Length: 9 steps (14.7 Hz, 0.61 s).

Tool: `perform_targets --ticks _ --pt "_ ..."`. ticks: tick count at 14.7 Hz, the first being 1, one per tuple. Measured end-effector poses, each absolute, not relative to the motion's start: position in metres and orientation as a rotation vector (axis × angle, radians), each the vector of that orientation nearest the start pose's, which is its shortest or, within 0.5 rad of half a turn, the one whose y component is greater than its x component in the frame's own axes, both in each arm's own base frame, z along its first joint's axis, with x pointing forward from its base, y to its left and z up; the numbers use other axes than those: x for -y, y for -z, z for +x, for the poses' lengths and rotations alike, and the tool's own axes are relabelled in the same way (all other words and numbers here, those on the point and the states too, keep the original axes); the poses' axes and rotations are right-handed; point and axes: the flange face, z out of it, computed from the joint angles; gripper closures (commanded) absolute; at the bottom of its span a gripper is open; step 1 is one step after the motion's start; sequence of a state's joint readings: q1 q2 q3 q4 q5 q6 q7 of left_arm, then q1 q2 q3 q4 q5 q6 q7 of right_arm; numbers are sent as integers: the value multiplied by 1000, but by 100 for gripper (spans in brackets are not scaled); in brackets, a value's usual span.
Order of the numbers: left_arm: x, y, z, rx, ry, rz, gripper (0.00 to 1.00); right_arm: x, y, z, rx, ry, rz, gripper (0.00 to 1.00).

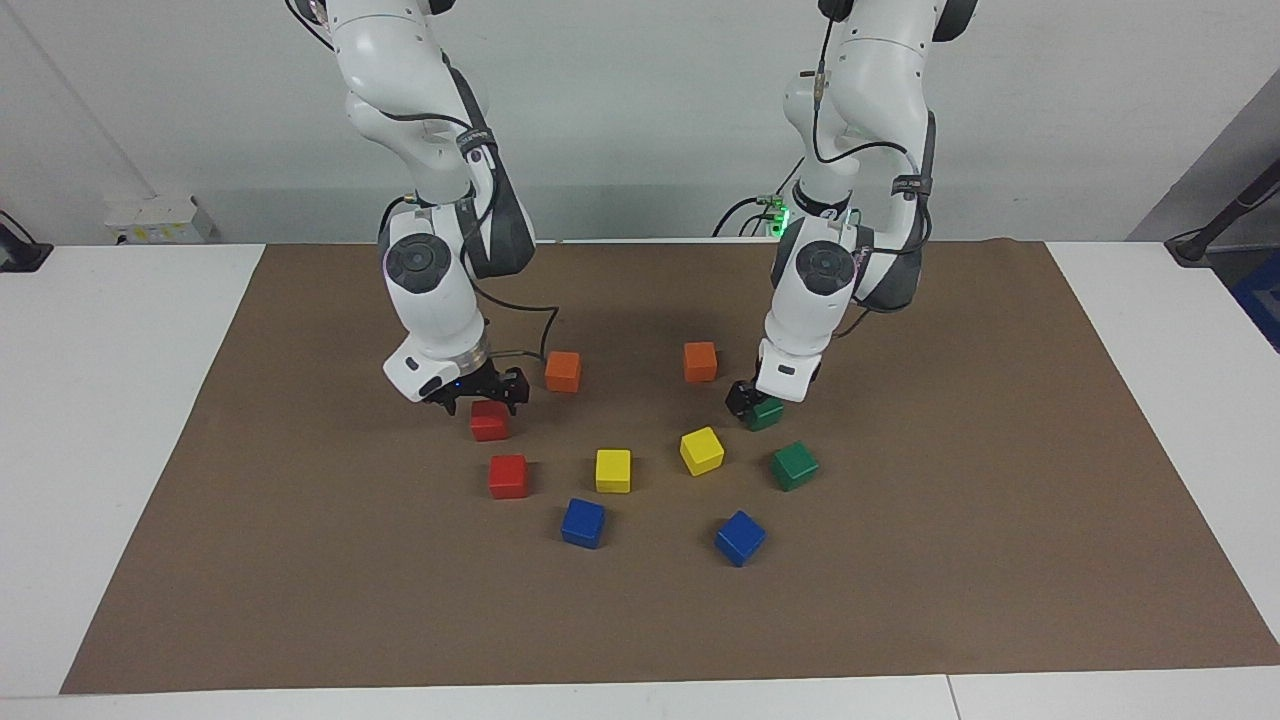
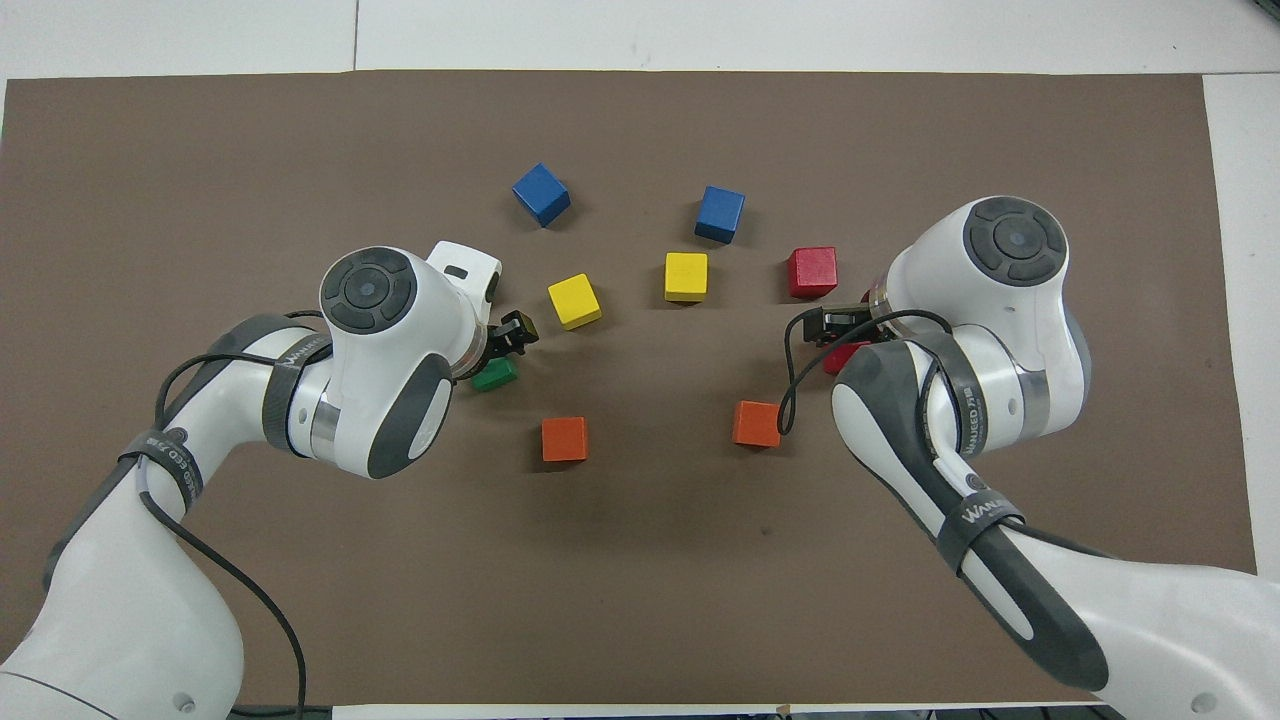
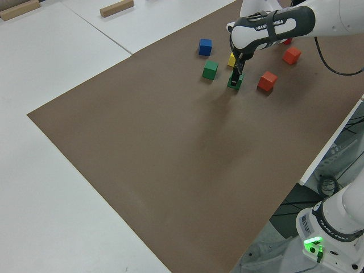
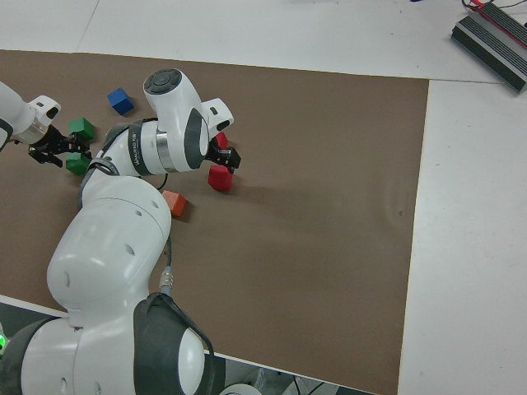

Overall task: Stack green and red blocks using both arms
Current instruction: 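Grasp the green with the left gripper while the right gripper grasps the red, then place the green with the left gripper while the right gripper places the red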

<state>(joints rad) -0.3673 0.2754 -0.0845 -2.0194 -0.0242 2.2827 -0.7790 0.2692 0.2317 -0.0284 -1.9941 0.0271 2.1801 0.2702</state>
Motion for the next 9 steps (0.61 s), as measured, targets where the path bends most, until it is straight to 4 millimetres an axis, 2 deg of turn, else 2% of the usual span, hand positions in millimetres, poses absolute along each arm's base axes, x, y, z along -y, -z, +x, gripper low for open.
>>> perform_targets --ticks 1,2,3,4,5,7,9 --pt "259 -314 535 544 -53 -3121 24 -142 -341 571 -70 -83 -3138 0" --pt "260 -314 534 542 -54 -3121 43 -141 -340 568 -71 -89 -3138 0" --pt "260 -314 534 541 -54 -3121 68 -140 -338 565 -71 -98 -3139 0" --pt "260 -314 534 540 -55 -3121 87 -140 -336 562 -71 -108 -3141 0" --pt "260 -314 534 540 -54 -3121 100 -139 -334 560 -71 -116 -3142 0" --pt "260 -314 534 541 -56 -3119 100 -138 -332 556 -71 -125 -3143 0" --pt "258 -323 539 517 -68 -3101 100 -138 -330 556 -71 -109 -3141 0"
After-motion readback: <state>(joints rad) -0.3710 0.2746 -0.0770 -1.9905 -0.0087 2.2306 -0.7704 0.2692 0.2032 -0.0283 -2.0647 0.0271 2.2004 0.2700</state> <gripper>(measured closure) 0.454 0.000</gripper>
